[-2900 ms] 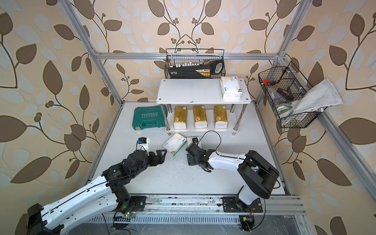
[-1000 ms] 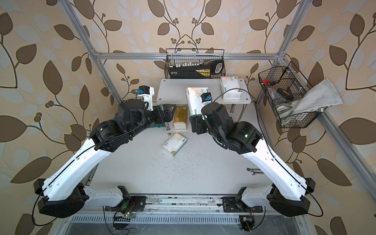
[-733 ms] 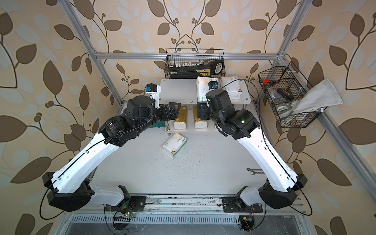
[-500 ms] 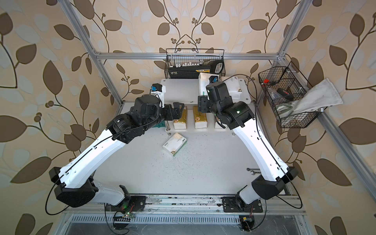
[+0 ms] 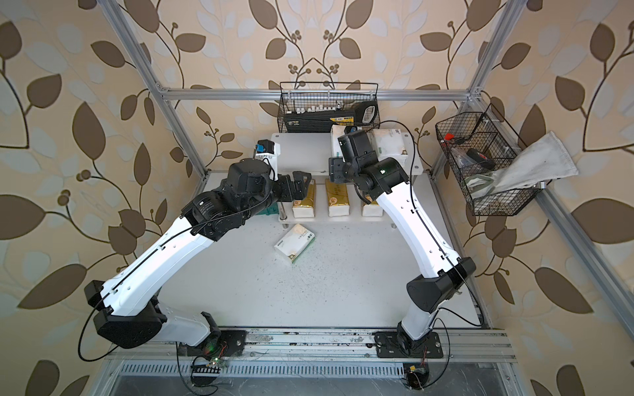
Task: Place the tissue boxes on the shelf by color
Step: Place a box of tissues on the shelf.
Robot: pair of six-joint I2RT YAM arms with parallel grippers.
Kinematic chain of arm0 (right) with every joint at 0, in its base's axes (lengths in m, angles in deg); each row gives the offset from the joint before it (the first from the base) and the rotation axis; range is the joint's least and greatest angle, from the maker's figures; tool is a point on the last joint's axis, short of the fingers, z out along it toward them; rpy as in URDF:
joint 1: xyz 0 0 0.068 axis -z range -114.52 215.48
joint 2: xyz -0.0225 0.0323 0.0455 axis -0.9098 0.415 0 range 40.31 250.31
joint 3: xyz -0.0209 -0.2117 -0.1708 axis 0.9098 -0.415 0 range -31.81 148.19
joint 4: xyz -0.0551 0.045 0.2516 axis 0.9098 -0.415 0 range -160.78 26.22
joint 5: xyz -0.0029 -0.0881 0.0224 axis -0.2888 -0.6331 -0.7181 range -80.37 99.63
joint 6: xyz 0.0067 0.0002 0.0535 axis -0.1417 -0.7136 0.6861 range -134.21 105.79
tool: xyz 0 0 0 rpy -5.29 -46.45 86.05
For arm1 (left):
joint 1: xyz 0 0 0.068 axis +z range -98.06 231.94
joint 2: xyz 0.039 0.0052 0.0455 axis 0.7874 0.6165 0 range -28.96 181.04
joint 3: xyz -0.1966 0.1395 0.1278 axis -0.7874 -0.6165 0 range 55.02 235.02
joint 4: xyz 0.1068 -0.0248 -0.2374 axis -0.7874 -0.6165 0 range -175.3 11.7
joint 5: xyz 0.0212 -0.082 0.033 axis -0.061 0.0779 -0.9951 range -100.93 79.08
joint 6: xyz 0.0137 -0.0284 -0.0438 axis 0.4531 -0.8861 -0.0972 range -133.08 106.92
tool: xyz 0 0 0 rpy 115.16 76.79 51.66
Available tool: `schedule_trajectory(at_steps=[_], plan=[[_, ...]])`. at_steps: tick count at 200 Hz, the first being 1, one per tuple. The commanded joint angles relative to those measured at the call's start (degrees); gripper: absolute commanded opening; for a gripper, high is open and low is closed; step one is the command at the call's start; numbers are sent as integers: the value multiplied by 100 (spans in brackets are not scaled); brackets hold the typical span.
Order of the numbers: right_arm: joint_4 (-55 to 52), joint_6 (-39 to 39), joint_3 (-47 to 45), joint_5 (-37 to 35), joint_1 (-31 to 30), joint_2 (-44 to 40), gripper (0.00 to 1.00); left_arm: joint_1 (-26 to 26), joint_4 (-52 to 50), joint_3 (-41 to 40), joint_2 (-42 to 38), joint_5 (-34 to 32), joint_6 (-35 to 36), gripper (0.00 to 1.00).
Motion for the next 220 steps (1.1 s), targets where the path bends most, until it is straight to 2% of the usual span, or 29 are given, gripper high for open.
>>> schedule_trajectory(at_steps=[1, 31, 95, 179, 220], plan=[[-38, -107, 349, 40, 87, 187, 75, 81, 184, 166, -81, -45, 34, 99], [-86, -150, 483, 85, 143, 421, 78, 82, 204, 101, -129, -63, 35, 99], [-103, -145, 574, 116, 195, 568, 99, 83, 216, 44, -151, -75, 35, 99], [178, 20, 74, 471, 156, -34, 99, 83, 273, -83, -208, -43, -9, 99], [222, 33, 29, 471, 144, -27, 99, 83, 334, -167, -262, -45, -46, 99]])
